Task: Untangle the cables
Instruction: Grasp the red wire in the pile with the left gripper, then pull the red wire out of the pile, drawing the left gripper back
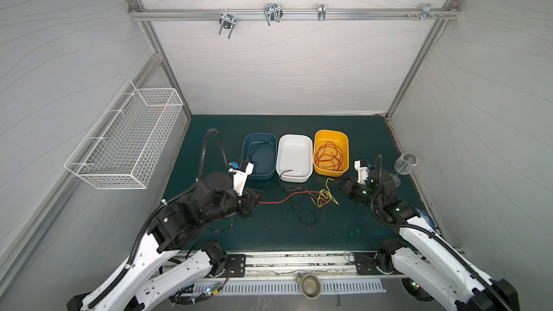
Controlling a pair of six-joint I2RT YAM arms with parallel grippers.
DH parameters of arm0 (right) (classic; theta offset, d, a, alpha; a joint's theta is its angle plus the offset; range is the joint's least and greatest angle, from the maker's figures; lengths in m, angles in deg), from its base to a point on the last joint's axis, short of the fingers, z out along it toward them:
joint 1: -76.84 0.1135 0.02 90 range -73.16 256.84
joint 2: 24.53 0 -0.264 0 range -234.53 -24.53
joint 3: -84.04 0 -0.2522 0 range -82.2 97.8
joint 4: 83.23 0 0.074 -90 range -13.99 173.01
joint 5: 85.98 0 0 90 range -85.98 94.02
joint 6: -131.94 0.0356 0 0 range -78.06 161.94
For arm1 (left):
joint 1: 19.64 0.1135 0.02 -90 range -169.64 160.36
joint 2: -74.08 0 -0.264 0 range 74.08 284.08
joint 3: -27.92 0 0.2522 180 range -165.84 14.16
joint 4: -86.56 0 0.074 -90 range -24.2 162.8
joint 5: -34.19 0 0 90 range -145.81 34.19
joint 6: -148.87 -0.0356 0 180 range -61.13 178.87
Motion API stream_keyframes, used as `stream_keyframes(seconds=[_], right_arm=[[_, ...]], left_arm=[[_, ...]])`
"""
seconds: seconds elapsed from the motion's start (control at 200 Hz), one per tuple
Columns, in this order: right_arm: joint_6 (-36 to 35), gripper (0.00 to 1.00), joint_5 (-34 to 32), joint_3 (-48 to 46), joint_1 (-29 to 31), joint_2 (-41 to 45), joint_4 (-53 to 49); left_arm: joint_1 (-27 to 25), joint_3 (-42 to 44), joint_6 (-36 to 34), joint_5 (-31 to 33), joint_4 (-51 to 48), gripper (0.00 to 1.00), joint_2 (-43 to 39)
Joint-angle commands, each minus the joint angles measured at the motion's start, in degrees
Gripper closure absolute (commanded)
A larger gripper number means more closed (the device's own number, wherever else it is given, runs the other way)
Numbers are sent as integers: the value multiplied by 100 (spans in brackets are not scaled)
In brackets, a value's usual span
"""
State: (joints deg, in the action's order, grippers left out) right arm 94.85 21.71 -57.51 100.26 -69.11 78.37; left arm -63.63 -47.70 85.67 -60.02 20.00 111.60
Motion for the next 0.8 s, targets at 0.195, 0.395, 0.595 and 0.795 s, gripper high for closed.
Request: stream_keyframes(seconds=[0.195, 0.395, 0.595, 0.795], right_arm=[[250, 100, -18, -455, -478, -199, -51], [286, 100, -76, -723, -725, -299, -151], [192, 100, -64, -842, -959, -366, -235], [114, 100, -224, -926, -1058, -526, -308]], left_arm=[[20, -964, -383, 889, -796, 100, -249], [16, -1149, -456, 1140, -963, 100, -353], [21, -1405, -536, 1413, -1048, 100, -517], [20, -2040, -576, 1662, -1186, 100, -574]])
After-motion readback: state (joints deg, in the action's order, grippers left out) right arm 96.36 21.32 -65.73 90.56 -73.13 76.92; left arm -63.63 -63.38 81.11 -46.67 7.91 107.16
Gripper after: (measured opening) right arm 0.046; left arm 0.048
